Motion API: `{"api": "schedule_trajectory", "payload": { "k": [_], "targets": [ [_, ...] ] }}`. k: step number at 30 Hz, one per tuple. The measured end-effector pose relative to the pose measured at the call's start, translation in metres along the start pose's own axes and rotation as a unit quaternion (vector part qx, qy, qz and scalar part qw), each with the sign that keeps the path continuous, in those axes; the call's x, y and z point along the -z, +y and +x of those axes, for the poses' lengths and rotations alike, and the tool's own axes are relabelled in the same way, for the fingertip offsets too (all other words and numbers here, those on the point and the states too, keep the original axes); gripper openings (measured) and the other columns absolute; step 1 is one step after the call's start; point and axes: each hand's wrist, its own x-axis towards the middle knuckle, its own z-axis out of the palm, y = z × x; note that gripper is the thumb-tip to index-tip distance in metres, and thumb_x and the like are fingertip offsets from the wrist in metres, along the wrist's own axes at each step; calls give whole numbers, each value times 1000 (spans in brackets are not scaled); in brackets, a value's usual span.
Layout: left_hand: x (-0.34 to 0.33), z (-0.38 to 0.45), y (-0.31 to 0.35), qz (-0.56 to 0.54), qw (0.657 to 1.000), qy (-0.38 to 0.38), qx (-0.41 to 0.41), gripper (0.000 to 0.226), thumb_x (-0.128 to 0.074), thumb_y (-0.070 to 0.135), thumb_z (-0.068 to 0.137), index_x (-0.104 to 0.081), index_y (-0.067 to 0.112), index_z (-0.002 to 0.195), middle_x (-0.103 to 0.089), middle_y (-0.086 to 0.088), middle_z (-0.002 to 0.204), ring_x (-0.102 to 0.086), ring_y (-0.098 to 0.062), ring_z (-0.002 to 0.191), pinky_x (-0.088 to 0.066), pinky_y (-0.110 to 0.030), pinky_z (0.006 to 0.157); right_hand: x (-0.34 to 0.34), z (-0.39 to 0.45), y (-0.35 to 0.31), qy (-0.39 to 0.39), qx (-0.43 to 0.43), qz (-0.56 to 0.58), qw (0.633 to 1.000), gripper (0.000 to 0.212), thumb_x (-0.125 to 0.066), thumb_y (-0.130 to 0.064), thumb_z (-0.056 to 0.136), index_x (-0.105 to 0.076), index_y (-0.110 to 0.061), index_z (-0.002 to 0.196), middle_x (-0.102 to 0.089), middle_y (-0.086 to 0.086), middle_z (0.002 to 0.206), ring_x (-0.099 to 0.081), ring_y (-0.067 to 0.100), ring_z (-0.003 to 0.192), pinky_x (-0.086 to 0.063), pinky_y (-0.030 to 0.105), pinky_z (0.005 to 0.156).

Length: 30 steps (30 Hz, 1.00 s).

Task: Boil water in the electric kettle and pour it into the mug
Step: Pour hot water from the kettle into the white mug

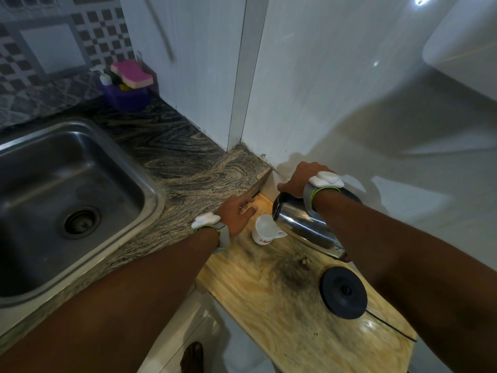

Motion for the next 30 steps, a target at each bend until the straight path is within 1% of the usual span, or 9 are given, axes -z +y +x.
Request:
{"api": "schedule_trajectory", "payload": {
  "k": [3, 8, 10, 15, 25, 30],
  "targets": [
    [1, 0, 1, 1, 1000, 0, -3, 36, -57, 32, 99, -60, 16, 131, -60, -15, 120, -59, -34, 105, -47, -43, 96, 0, 1, -1, -2, -1, 1, 1000, 55, -64, -74, 60, -57, -22, 76, -49, -3, 59, -48, 18, 50, -34, 25, 50],
    [1, 0, 1, 6, 1000, -1, 1, 36, -56, 34, 100, -59, 18, 132, -59, -13, 122, -59, -32, 106, -47, -39, 95, -1, 0, -3, 4, 3, 7, 1000, 55, -64, -74, 60, -48, -22, 63, -48, -4, 57, -47, 16, 48, -28, 23, 45],
    [2, 1, 1, 2, 1000, -1, 2, 36, -56, 33, 100, -59, 17, 132, -59, -13, 123, -59, -32, 106, -47, -38, 94, 0, -1, -3, 5, 4, 12, 1000, 55, -64, -74, 60, -46, -22, 61, -48, -4, 57, -47, 16, 48, -28, 23, 45],
    [3, 2, 0, 11, 1000, 1, -6, 36, -56, 32, 100, -59, 16, 132, -59, -15, 120, -58, -33, 107, -47, -42, 95, 2, -1, -4, 3, 5, 18, 1000, 52, -64, -71, 61, -48, -22, 62, -50, -4, 58, -48, 16, 49, -29, 22, 46],
    [3, 3, -4, 24, 1000, 16, -6, 37, -58, 37, 98, -61, 20, 131, -60, -12, 123, -59, -33, 114, -46, -48, 101, 2, 1, -5, 2, 6, 7, 1000, 53, -65, -72, 63, -61, -21, 76, -51, -3, 58, -49, 16, 49, -30, 22, 45],
    [2, 4, -6, 26, 999, 20, -13, 36, -58, 37, 98, -62, 21, 129, -61, -12, 121, -59, -33, 112, -47, -47, 99, 0, 2, -5, 2, 5, 1, 1000, 56, -65, -74, 63, -58, -21, 77, -47, -3, 58, -45, 16, 48, -28, 23, 45]
  ]
}}
